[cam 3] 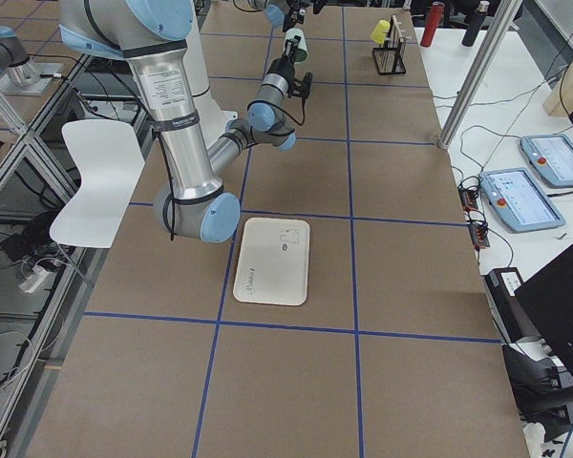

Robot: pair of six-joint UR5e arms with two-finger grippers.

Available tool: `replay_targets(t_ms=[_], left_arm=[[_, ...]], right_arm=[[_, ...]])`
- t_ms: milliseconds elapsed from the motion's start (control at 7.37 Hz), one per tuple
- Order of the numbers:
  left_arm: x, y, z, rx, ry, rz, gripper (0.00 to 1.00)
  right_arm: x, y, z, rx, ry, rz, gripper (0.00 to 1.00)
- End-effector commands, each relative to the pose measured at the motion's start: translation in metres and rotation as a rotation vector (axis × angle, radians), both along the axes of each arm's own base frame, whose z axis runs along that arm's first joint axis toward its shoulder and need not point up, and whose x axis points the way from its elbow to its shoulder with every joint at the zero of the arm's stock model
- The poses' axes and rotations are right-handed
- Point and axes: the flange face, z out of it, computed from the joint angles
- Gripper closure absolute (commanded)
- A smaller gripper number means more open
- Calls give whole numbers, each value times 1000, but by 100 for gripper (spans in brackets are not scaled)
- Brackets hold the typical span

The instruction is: Left arm grabs green cup and hands to right arm on tray

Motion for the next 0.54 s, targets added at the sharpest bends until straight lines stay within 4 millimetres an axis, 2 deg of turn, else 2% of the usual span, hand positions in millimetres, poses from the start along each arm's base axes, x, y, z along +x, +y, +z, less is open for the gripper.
replay_targets(t_ms=[0, 136, 271, 407], left_arm=[[0, -3, 3, 5, -6, -9, 0], [1, -7, 6, 23, -20, -24, 0], [1, -10, 14, 46, -35, -42, 0], [1, -15, 33, 65, -63, -64, 0]], right_arm=[[2, -4, 4, 7, 27, 30, 100], [2, -12, 13, 5, 100, 81, 100], [5, -29, 15, -23, 183, 105, 100], [14, -52, 15, -29, 287, 115, 100]])
